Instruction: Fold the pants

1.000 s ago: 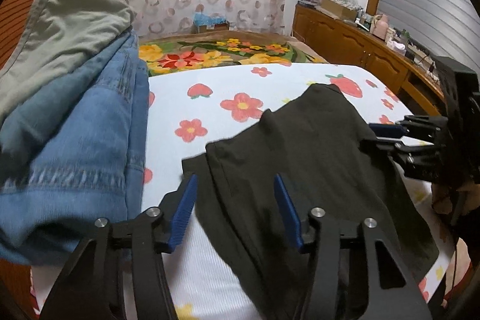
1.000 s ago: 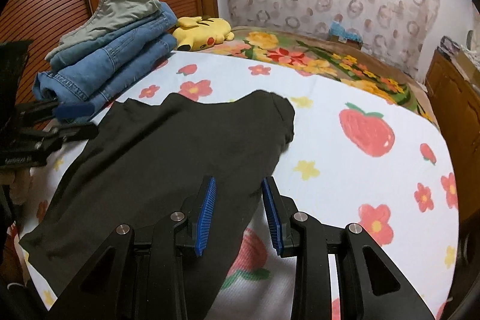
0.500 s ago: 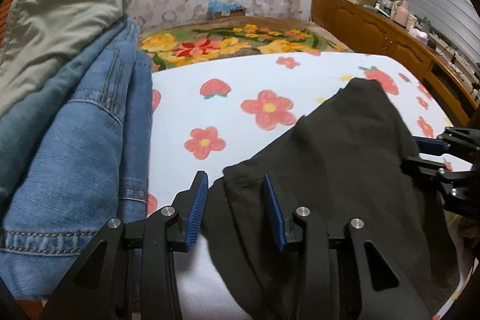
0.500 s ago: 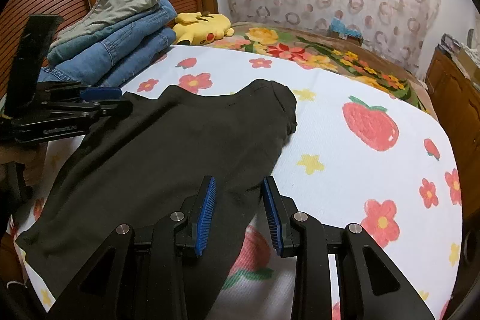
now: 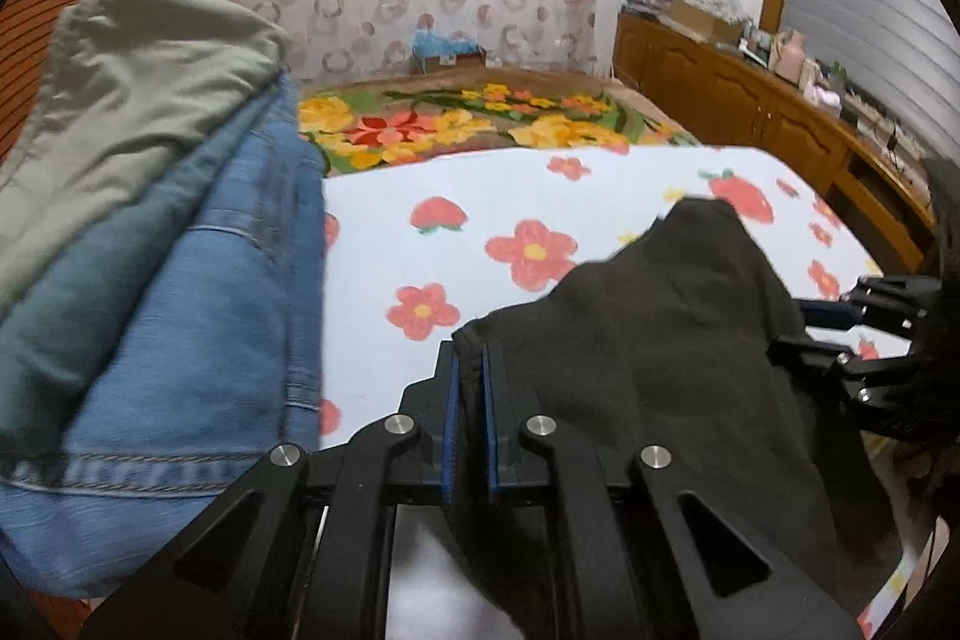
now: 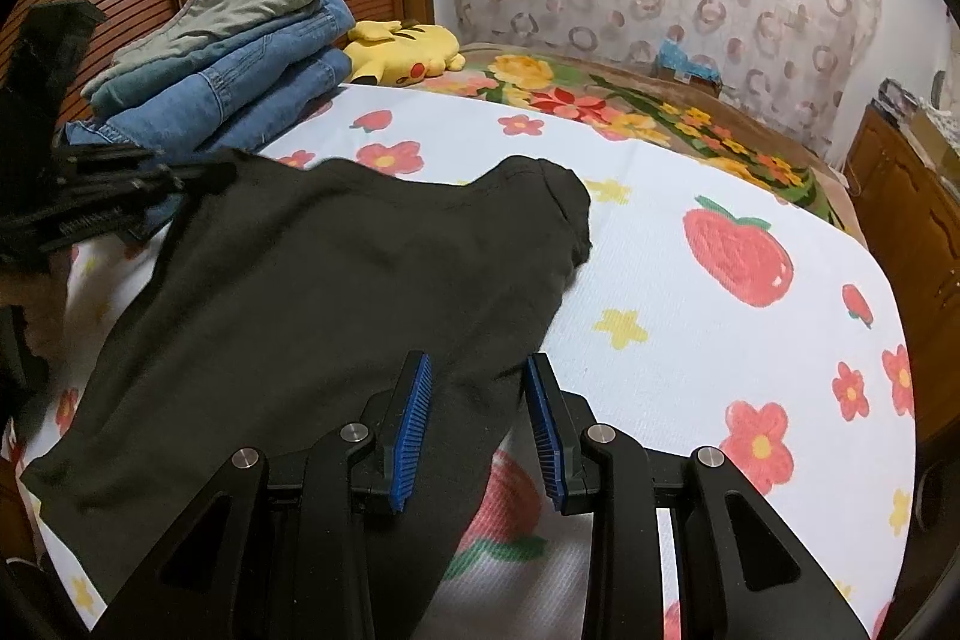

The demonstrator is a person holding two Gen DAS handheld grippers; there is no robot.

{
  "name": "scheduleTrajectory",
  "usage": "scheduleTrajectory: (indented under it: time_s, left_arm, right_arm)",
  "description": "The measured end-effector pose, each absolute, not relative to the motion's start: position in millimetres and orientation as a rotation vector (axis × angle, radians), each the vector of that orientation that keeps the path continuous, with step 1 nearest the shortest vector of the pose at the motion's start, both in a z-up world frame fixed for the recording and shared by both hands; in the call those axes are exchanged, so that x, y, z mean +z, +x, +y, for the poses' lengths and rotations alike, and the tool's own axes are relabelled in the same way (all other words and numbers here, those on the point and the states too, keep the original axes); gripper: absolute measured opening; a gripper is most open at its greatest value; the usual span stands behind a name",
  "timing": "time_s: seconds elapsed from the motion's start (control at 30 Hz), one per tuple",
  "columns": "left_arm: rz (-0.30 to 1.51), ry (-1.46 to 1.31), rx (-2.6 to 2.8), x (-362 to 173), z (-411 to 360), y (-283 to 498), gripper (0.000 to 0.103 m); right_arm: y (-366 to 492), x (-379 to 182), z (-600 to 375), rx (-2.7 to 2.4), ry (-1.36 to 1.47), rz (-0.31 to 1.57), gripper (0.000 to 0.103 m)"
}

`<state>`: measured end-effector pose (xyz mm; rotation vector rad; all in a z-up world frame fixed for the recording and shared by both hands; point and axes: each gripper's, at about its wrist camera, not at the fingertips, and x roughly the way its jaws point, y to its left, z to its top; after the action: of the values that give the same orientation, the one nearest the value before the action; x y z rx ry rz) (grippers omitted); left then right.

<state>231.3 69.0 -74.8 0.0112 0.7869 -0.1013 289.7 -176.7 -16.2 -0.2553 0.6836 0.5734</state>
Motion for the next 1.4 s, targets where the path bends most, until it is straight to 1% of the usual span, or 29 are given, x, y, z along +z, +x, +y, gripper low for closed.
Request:
scheduleTrajectory:
  time_s: [0.3, 0.4, 0.47, 0.5, 0.53, 0.57, 0.6, 0.63, 0.67, 0.87, 1.13, 1.4]
  left_arm:
    - [0.811, 0.014, -0.089, -76, 72, 227, 0.009]
    - [0.802, 0.03, -0.089, -73, 67, 220, 0.015]
    - [0.792, 0.046, -0.092, -71, 64, 210, 0.024]
    - [0.786, 0.048, -0.102, -70, 62, 205, 0.035]
    - [0.779, 0.047, -0.113, -70, 61, 200, 0.047]
    - [0.77, 0.042, -0.123, -69, 59, 194, 0.05]
    - [0.767, 0.039, -0.134, -70, 58, 189, 0.056]
    - [0.767, 0.038, -0.14, -70, 57, 185, 0.065]
    - [0.764, 0.035, -0.149, -71, 55, 179, 0.066]
    - [0.777, 0.04, -0.182, -77, 45, 153, 0.067]
    - [0.788, 0.03, -0.199, -82, 37, 128, 0.067]
    - [0.789, 0.011, -0.215, -84, 32, 101, 0.067]
  right_arm:
    - [290, -16, -177, 0.573, -0.258, 0.684, 0.034]
    - [290, -16, -177, 0.573, -0.258, 0.685, 0.034]
    - [290, -16, -177, 0.573, -0.258, 0.684, 0.034]
    - [290, -16, -177, 0.573, -0.259, 0.684, 0.034]
    - [290, -16, -177, 0.572, -0.259, 0.684, 0.034]
    - [290, -16, -177, 0.572, -0.26, 0.683, 0.034]
    - [291, -16, -178, 0.572, -0.261, 0.684, 0.034]
    - [291, -16, -178, 0.571, -0.262, 0.684, 0.034]
    - [291, -16, -178, 0.571, -0.262, 0.683, 0.034]
    - [281, -10, -182, 0.569, -0.253, 0.665, 0.034]
    - [225, 12, -200, 0.619, -0.213, 0.596, 0.034]
    - [171, 6, -221, 0.637, -0.198, 0.577, 0.036]
